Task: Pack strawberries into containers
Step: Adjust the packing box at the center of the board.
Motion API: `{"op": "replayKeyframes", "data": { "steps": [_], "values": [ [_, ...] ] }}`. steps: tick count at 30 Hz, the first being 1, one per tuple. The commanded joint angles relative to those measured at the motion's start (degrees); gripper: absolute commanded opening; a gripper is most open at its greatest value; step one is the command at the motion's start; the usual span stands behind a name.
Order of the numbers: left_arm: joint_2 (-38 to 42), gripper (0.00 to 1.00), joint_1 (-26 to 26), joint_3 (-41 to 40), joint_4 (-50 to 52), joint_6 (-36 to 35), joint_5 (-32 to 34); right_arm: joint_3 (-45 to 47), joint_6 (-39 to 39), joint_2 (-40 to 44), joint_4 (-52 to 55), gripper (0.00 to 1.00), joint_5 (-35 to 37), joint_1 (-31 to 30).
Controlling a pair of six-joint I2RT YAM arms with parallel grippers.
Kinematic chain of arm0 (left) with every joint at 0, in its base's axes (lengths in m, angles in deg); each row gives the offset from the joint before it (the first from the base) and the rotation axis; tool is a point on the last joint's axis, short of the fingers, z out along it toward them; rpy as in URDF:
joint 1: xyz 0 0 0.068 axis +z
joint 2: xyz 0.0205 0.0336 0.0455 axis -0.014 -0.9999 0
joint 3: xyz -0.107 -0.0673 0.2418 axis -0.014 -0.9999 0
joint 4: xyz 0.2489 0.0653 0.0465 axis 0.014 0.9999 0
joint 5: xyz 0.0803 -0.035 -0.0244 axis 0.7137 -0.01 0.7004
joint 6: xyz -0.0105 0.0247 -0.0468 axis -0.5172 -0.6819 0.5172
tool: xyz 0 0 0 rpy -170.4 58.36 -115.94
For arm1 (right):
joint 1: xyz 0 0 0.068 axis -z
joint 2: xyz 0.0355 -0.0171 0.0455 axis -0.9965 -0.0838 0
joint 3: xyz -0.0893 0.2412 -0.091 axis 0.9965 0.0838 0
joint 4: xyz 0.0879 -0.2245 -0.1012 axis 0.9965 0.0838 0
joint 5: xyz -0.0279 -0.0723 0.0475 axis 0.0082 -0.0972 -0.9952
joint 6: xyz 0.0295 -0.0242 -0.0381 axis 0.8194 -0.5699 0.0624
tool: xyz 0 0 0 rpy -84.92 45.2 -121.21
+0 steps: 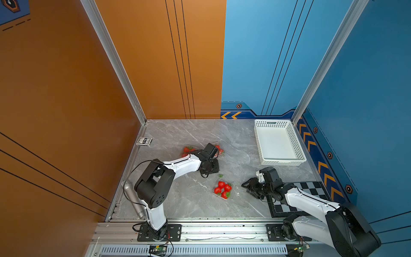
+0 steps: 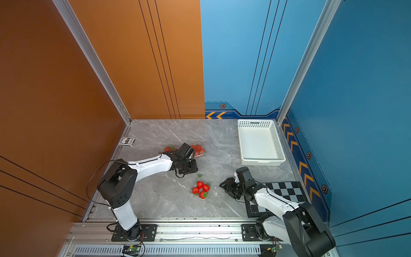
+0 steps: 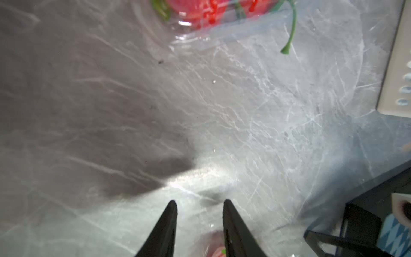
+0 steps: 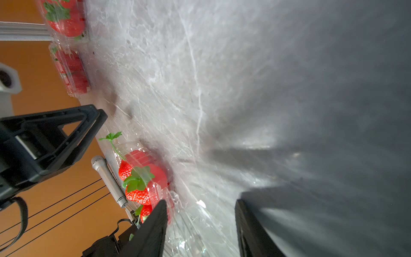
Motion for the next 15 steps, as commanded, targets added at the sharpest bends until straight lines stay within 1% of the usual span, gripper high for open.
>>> {"op": "replayKeyframes", "data": {
  "steps": [1,5,8,15],
  "values": [
    [-2.5,0.37,0.0,2.6,2.3,-2.1,-0.6,-0.3,-0.2,0.4,-0.9,0.52,-0.4,-0.1],
    [-4.7,0.34,-0.8,5.2,4.3,-3.6,-2.1,0.1,0.0,1.1,-0.9,0.52,-0.2,0.1],
    [-5.0,0.33,-1.5,5.7,6.8,-4.7,-2.2,0.2,0.0,1.4,-0.8,0.52,-0.1,0.2],
    [-3.8,0.3,-3.0,4.0,9.1,-6.4,-5.1,0.3,-0.1,0.6,-1.3,0.52,-0.1,0.3]
  ]
}}
